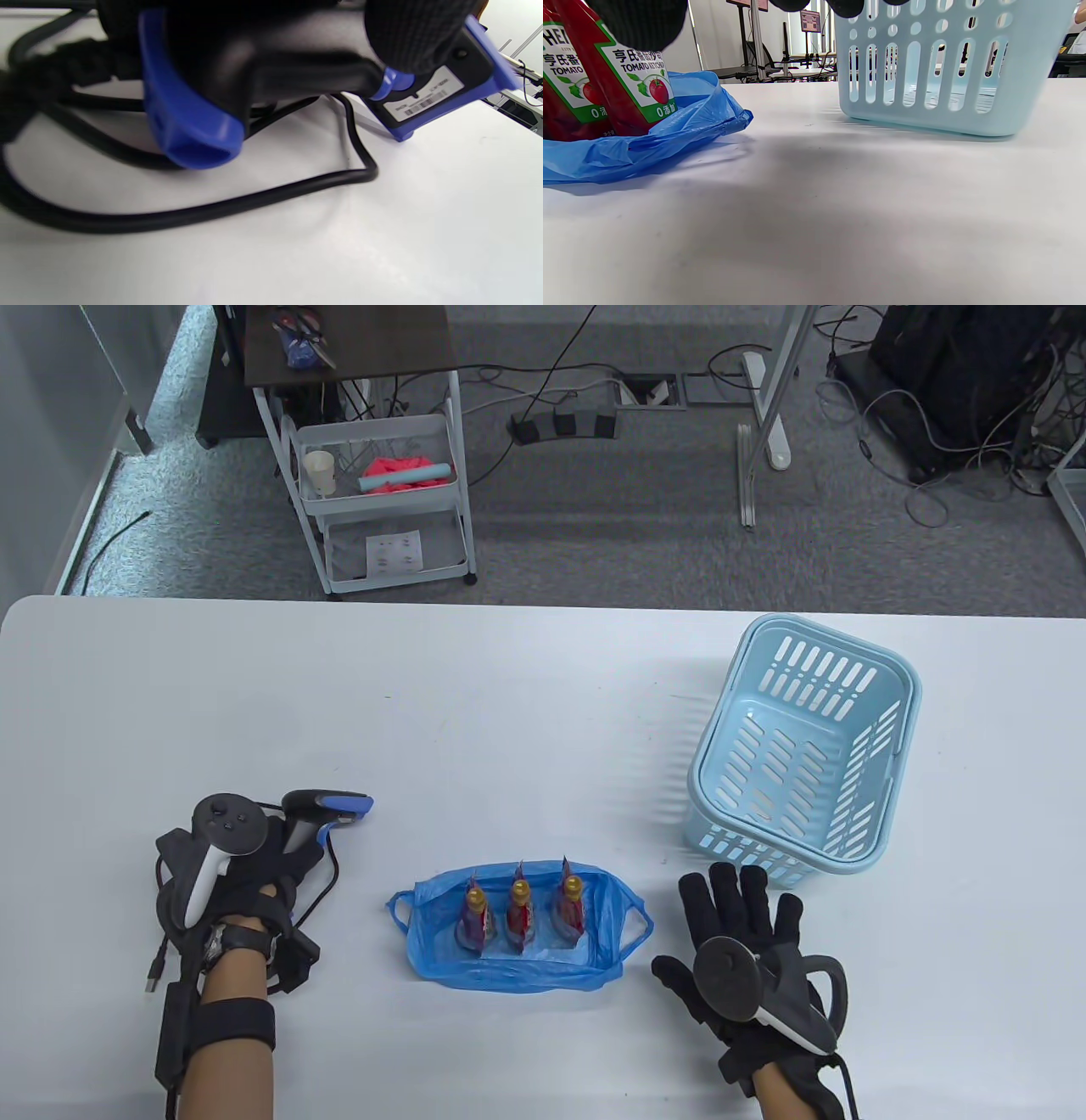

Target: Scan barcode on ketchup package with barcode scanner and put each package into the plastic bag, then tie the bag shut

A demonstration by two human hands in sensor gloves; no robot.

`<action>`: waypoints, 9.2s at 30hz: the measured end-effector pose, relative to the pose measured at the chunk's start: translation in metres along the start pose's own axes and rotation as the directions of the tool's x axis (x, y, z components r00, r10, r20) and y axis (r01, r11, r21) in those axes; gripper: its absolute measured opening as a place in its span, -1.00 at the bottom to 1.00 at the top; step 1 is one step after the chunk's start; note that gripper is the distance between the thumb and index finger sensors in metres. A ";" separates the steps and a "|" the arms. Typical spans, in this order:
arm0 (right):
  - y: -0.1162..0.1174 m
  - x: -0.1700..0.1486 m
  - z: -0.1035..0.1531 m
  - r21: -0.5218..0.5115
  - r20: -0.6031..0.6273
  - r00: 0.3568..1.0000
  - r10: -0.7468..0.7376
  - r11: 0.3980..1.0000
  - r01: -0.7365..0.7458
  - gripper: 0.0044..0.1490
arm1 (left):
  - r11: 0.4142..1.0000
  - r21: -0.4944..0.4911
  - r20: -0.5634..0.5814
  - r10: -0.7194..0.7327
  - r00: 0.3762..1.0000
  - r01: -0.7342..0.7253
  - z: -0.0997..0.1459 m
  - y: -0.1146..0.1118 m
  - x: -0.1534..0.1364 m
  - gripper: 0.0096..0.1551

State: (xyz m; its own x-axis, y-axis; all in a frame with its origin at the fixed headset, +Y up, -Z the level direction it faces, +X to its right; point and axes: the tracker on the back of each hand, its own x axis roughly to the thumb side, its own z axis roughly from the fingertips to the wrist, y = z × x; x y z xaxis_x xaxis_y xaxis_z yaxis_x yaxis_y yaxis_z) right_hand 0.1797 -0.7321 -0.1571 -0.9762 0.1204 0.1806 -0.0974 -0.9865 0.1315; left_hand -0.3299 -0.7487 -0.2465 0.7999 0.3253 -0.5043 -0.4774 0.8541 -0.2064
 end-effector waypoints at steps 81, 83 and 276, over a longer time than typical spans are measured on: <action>0.039 0.039 -0.065 0.143 -0.182 0.983 0.025 0.990 0.001 -0.16 | 0.972 -0.212 0.481 0.015 0.876 0.100 0.057 -0.050 0.069 -0.56; 0.039 0.040 -0.066 0.130 -0.192 0.981 -0.002 0.991 0.028 -0.23 | 0.972 -0.214 0.477 0.015 0.879 0.100 0.057 -0.050 0.069 -0.56; -0.047 0.067 -0.060 0.055 0.377 0.414 -0.828 0.466 0.883 -0.57 | 0.992 0.121 0.799 -0.116 0.590 0.032 0.164 0.001 0.149 -0.55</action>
State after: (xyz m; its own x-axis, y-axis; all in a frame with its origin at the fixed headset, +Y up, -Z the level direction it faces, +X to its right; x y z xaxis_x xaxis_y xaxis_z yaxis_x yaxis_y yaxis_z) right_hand 0.1078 -0.6842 -0.2093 -0.2501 0.9089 0.3338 -0.8965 -0.3476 0.2748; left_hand -0.1517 -0.6328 -0.1848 0.8179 0.4166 0.3969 -0.4043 0.9069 -0.1189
